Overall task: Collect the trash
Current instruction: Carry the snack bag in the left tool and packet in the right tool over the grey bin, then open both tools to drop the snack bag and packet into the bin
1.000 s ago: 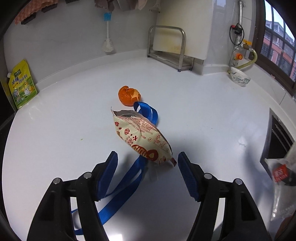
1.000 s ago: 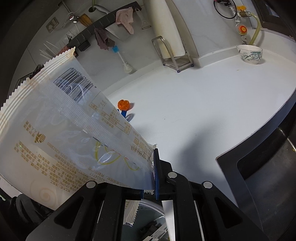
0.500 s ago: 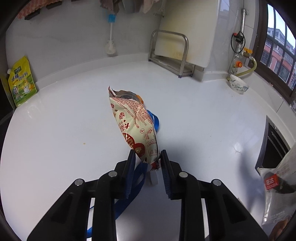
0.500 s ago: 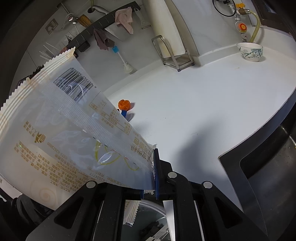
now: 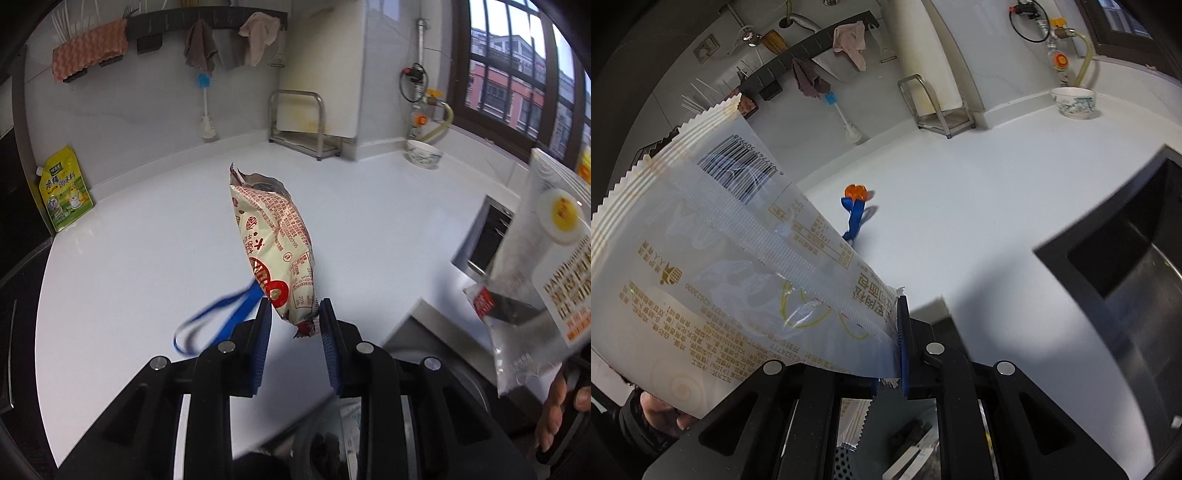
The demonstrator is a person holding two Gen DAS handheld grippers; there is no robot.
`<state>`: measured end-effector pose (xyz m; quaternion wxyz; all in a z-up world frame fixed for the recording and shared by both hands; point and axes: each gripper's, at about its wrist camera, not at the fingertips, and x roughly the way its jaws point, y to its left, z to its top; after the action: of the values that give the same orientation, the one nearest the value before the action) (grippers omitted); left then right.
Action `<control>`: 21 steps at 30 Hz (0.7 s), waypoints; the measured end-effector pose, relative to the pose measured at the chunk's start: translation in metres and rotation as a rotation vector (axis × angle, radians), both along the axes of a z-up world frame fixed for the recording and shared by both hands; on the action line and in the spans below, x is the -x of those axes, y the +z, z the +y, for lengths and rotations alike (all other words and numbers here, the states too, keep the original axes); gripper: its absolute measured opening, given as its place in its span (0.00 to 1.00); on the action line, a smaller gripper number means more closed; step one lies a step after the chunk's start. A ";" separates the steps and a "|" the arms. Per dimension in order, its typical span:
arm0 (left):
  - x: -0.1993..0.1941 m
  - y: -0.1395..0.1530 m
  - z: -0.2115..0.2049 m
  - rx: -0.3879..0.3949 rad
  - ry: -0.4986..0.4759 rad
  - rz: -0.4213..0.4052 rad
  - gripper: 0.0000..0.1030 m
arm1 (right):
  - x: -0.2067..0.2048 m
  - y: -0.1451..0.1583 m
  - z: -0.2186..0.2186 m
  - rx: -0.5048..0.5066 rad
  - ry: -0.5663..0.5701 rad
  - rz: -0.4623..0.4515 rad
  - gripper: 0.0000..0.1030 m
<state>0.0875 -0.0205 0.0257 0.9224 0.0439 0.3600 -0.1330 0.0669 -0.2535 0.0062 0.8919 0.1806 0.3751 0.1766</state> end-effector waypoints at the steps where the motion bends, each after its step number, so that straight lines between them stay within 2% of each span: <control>1: 0.010 -0.001 -0.001 -0.001 -0.013 0.002 0.26 | 0.008 0.000 0.002 0.008 -0.012 0.005 0.08; 6: 0.052 -0.006 -0.001 0.014 -0.056 0.023 0.26 | 0.055 -0.005 0.016 0.079 -0.081 0.037 0.08; 12: 0.092 -0.020 -0.008 -0.014 -0.077 0.022 0.26 | 0.099 -0.016 0.027 0.161 -0.155 0.057 0.08; 16: 0.114 -0.033 -0.012 -0.040 -0.100 0.022 0.25 | 0.120 -0.025 0.026 0.169 -0.202 0.069 0.08; 21: 0.127 -0.042 -0.015 -0.059 -0.127 0.018 0.25 | 0.139 -0.040 0.030 0.247 -0.239 0.086 0.08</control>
<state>-0.0398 -0.0359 -0.0162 0.9070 0.0925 0.3688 -0.1809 -0.0722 -0.2236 -0.0337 0.9050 0.1206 0.4077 0.0141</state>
